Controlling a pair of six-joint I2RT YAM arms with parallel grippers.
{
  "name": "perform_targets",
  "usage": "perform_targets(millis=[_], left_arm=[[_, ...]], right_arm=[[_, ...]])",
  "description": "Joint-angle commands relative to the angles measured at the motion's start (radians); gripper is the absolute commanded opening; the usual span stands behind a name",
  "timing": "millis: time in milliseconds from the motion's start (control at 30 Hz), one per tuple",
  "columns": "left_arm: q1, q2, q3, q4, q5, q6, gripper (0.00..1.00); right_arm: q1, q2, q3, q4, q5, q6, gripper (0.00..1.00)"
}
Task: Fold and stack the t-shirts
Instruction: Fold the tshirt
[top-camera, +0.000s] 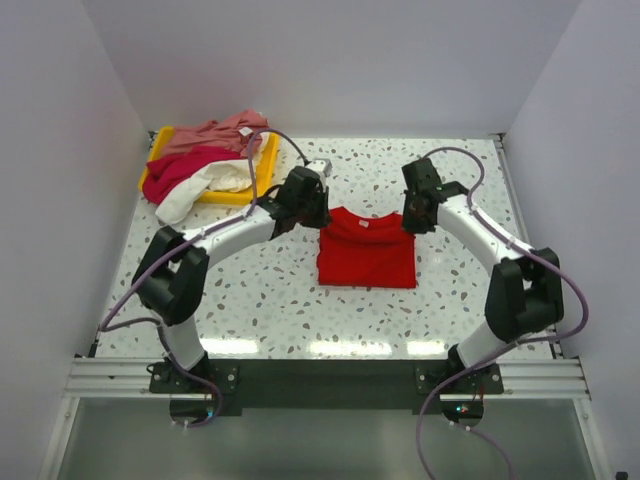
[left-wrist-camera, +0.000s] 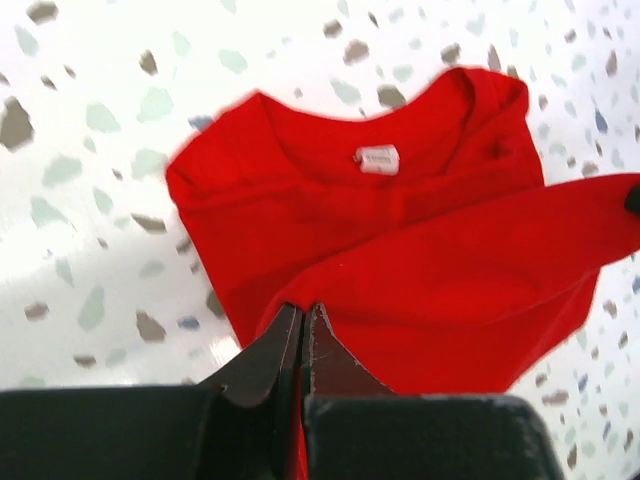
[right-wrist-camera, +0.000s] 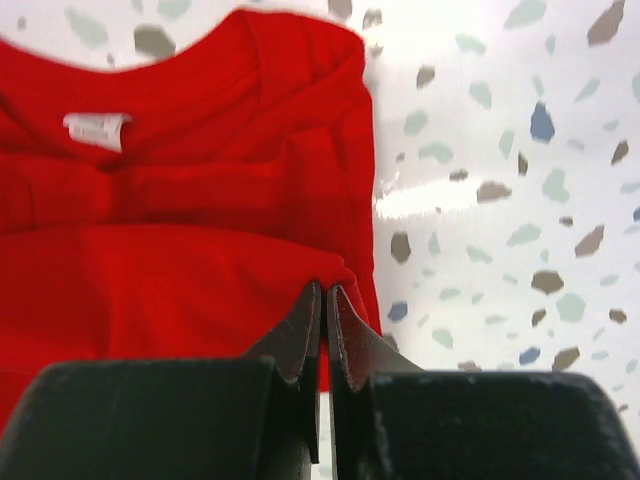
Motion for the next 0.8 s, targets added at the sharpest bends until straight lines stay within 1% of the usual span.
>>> perform_targets(millis=[0,33,67,100,133,167,200,233,300,333,433,500,533,600,633,667,767], left_arm=[[0.059,0.110,0.131,0.005,-0.006,-0.001,0.07],[0.070,0.129,0.187,-0.024,-0.015,-0.010,0.19],[0.076,0.138,0.205,-0.029,-0.058,-0.018,0.35],[0.086,0.132,0.214,-0.031,-0.082,-0.033,0.52],[0.087,0.119,0.214,-0.028,-0.101,-0.036,0.80],[0.089,0.100,0.205,-0.022,-0.140,-0.038,0.88],[0.089,0.059,0.193,-0.014,-0.157,-0.038,0.98],[0.089,0.034,0.157,0.006,-0.171,-0.037,1.00],[0.090,-0.021,0.121,0.020,-0.181,-0.036,1.00],[0.090,-0.036,0.081,0.029,-0.179,-0.036,1.00],[0.090,-0.087,-0.010,0.063,-0.141,-0.050,1.00],[0.092,-0.122,-0.060,0.087,-0.106,-0.059,1.00],[0.090,-0.135,-0.114,0.122,-0.090,-0.064,1.00],[0.090,-0.173,-0.188,0.156,-0.052,-0.073,1.00],[0.090,-0.184,-0.208,0.201,-0.041,-0.073,1.00],[0.090,-0.205,-0.226,0.212,-0.030,-0.076,1.00],[0.090,-0.230,-0.285,0.253,0.023,-0.076,1.00]], right_arm=[[-0.078,0.118,0.128,0.075,-0.041,-0.036,0.10],[-0.093,0.146,0.162,0.062,-0.047,-0.036,0.18],[-0.102,0.188,0.224,0.046,-0.054,-0.036,0.40],[-0.110,0.191,0.249,0.027,-0.059,-0.036,0.48],[-0.112,0.190,0.268,0.009,-0.058,-0.040,0.54],[-0.112,0.174,0.269,0.012,-0.064,-0.042,0.59],[-0.112,0.135,0.259,0.025,-0.068,-0.043,0.65],[-0.112,0.109,0.230,0.033,-0.068,-0.043,0.69],[-0.110,0.041,0.194,0.048,-0.068,-0.049,0.75],[-0.112,0.019,0.174,0.053,-0.071,-0.050,0.76],[-0.110,-0.060,0.078,0.099,-0.103,-0.051,0.77],[-0.110,-0.102,-0.003,0.128,-0.166,-0.050,0.76],[-0.110,-0.143,-0.057,0.160,-0.192,-0.050,0.76],[-0.109,-0.178,-0.103,0.194,-0.241,-0.046,0.76],[-0.107,-0.195,-0.123,0.223,-0.269,-0.045,0.76],[-0.107,-0.217,-0.155,0.236,-0.286,-0.043,0.76],[-0.095,-0.222,-0.191,0.268,-0.341,-0.043,0.75]])
